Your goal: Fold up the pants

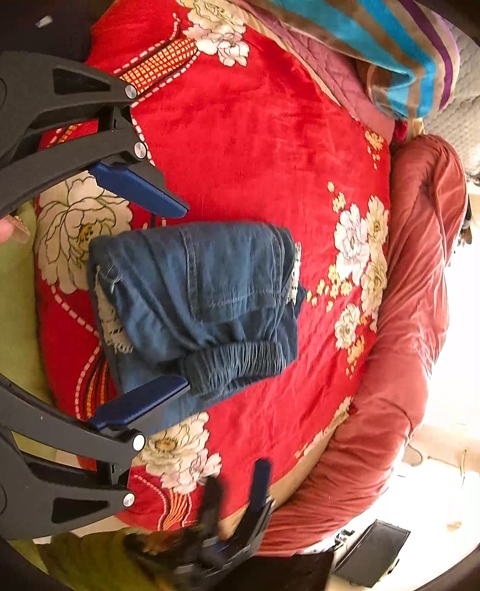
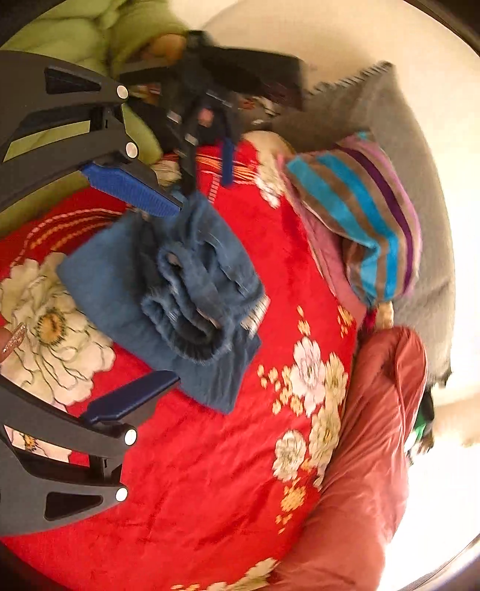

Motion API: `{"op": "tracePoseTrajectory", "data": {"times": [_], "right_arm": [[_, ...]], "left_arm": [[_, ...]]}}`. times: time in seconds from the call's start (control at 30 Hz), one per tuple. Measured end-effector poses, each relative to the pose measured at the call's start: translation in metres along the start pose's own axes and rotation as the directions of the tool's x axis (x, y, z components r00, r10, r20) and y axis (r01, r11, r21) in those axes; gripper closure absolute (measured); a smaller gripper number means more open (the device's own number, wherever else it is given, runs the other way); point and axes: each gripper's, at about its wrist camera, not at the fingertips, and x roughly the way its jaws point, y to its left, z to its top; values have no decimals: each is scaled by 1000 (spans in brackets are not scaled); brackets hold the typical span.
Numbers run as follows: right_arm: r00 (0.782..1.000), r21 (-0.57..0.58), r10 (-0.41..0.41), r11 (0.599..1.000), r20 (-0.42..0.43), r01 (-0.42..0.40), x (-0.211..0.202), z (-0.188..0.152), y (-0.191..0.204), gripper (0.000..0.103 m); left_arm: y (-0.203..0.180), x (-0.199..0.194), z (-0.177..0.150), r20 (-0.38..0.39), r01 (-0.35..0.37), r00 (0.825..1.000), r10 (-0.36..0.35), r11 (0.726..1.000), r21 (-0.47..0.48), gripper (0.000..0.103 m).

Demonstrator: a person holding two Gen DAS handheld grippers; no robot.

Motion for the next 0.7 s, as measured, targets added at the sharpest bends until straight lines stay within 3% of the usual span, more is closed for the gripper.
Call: {"op": "tracePoseTrajectory", "data": {"times": [0.07, 0.2, 0.27, 0.3, 0.37, 0.47, 0.6, 0.63, 0.7], "right_arm": [[1000, -55, 3, 998, -27, -5, 5, -6, 13, 18], [994, -123, 82, 988, -68, -90, 21, -13, 41, 18], [992, -161, 94, 981, -80, -106, 32, -12, 53, 23], [991, -181, 99, 977, -86, -113, 36, -11, 58, 28], [990, -229, 105, 965, -95, -125, 45, -7, 70, 45], [992, -329, 94, 937, -83, -116, 57, 0, 86, 52], [994, -406, 80, 908, -79, -105, 79, 5, 94, 52], [990, -396, 79, 910, -120, -121, 92, 4, 92, 52], [976, -389, 80, 908, -203, -155, 108, -6, 90, 62]], "left_arm": [[5, 5, 3, -12, -10, 1000, 9, 1000, -17, 23], [16, 18, 14, -24, -31, 999, 30, 999, -33, 24], [22, 26, 22, -38, -34, 999, 32, 999, -42, 45], [26, 32, 27, -52, -32, 998, 30, 998, -47, 51], [30, 43, 34, -77, -22, 997, 18, 998, -51, 68], [32, 57, 38, -105, -24, 994, 19, 999, -48, 69], [36, 66, 36, -119, -17, 993, 9, 997, -69, 69], [36, 67, 35, -121, -18, 993, 9, 997, -71, 69], [38, 69, 32, -124, -20, 992, 11, 997, -75, 69]]}}
